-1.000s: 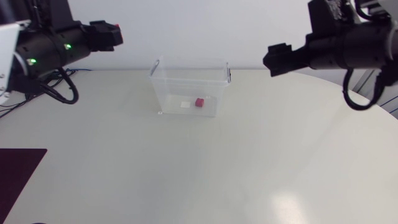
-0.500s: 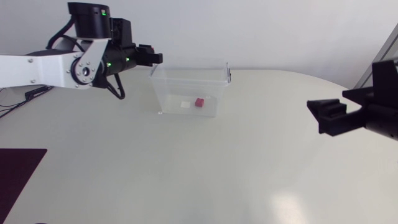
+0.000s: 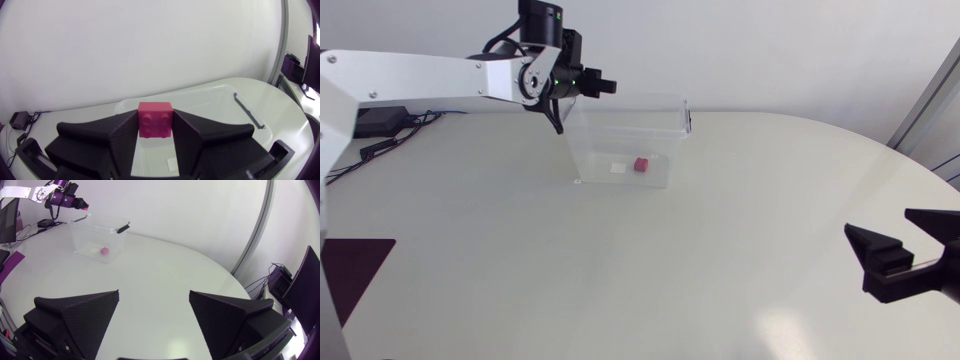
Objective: Place the duplo bricks in the container
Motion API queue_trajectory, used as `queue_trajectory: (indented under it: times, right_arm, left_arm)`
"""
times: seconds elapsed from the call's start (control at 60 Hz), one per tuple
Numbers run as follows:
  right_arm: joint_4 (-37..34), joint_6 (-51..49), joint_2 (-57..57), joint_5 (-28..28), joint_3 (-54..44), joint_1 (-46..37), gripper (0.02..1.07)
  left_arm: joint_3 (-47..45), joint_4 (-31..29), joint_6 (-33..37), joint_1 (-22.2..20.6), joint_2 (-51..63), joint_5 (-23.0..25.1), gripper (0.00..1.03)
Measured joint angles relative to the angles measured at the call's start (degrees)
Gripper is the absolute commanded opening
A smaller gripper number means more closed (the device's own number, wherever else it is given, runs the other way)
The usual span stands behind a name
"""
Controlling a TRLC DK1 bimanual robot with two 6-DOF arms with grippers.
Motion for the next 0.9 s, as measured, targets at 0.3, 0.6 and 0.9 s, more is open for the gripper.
queue_trajectory:
  times: [0.3, 0.6, 0.9]
  right_arm:
    - [-0.9, 0.0, -0.7, 0.0, 0.0, -0.2, 1.03]
    - [1.9, 0.0, -2.8, 0.1, 0.0, -1.6, 1.03]
    - [3.7, -0.9, -7.5, 0.2, -0.9, -3.1, 1.03]
  left_arm:
    - [8.2, -12.3, 0.4, -1.4, 5.8, -4.9, 1.00]
    - [-2.9, -10.2, 0.4, 0.5, -11.5, -4.9, 1.00]
    - [-21.8, -3.4, 1.4, 3.1, -33.7, -4.9, 1.00]
